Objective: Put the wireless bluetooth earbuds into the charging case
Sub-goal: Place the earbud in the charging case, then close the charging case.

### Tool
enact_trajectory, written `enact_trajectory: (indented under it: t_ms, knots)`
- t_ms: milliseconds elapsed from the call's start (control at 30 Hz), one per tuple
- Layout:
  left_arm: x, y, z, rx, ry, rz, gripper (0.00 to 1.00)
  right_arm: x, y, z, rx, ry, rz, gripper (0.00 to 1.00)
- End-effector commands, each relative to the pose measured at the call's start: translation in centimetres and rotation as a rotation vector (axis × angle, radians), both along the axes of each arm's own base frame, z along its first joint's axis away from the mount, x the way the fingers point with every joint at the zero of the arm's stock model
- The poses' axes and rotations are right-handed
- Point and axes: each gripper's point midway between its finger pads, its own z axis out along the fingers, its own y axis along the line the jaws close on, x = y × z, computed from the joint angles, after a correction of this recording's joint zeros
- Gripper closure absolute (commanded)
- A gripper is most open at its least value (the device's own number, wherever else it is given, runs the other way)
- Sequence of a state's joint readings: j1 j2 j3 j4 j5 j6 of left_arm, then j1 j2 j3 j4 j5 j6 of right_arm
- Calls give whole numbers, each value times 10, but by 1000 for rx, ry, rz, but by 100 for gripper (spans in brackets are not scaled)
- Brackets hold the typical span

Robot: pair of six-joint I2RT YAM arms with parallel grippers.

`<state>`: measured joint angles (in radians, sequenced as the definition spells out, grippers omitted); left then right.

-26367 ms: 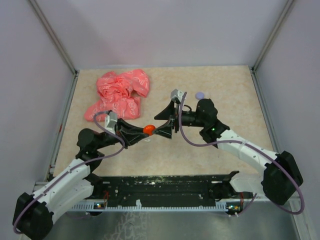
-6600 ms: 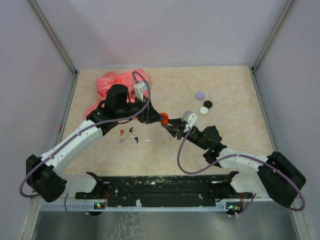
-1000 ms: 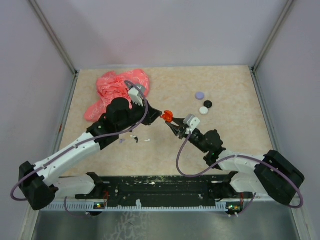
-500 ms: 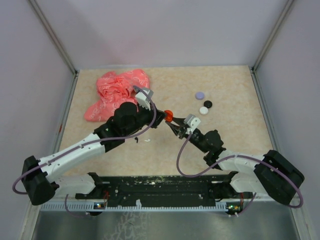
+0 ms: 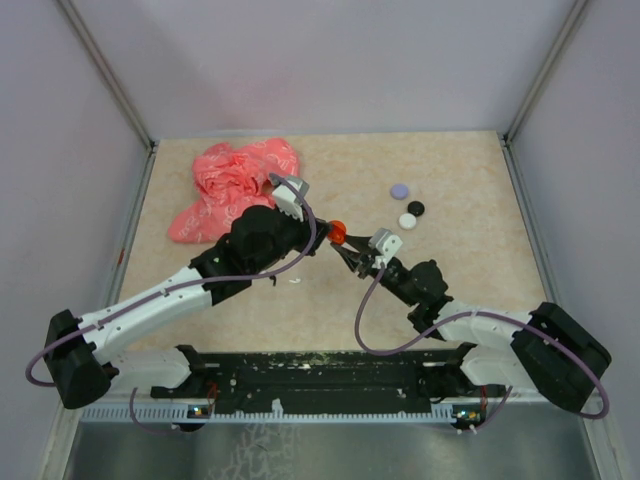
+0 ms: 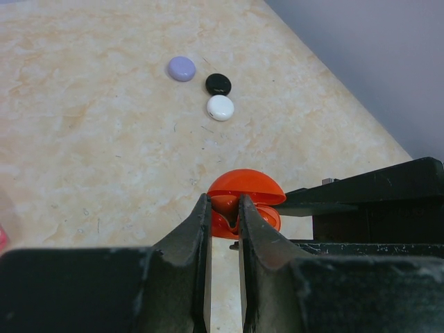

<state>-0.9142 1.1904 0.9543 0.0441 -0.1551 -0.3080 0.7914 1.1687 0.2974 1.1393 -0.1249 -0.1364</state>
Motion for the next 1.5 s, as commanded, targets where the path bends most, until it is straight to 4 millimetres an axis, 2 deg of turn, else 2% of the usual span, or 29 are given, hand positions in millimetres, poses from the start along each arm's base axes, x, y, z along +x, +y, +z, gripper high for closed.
enact_trajectory:
  t_ms: [0, 233, 400, 533, 667, 733, 1000, 1100, 1233, 1467]
  knots:
    - [0, -1, 18, -13, -41, -1, 98, -7, 0, 43, 107, -87, 21, 100]
    - [-4, -8, 7, 20, -18, -24, 97, -8, -2, 46, 115, -90, 13, 100]
    - [-10, -10, 1, 30, 2, -33, 93, -6, -4, 47, 126, -90, 1, 100]
    - [-12, -9, 2, 29, 11, -28, 76, -6, -2, 47, 129, -90, 8, 100]
    - [-9, -1, 10, 14, -8, 11, 65, -6, -2, 44, 123, -84, 10, 100]
    - [-11, 1, 17, -4, -19, 14, 56, -6, -1, 43, 120, -83, 12, 100]
    - [-17, 8, 44, -42, -35, -3, 38, -7, -1, 34, 95, -61, 23, 100]
    - [-22, 10, 53, -63, -34, -88, 31, -8, -3, 28, 91, -33, 54, 100]
    - [-26, 14, 54, -111, 32, -255, 24, -15, -6, 28, 83, -42, 91, 100]
    - [-42, 10, 55, -173, 92, -449, 12, -32, 6, 33, 47, -63, 212, 100]
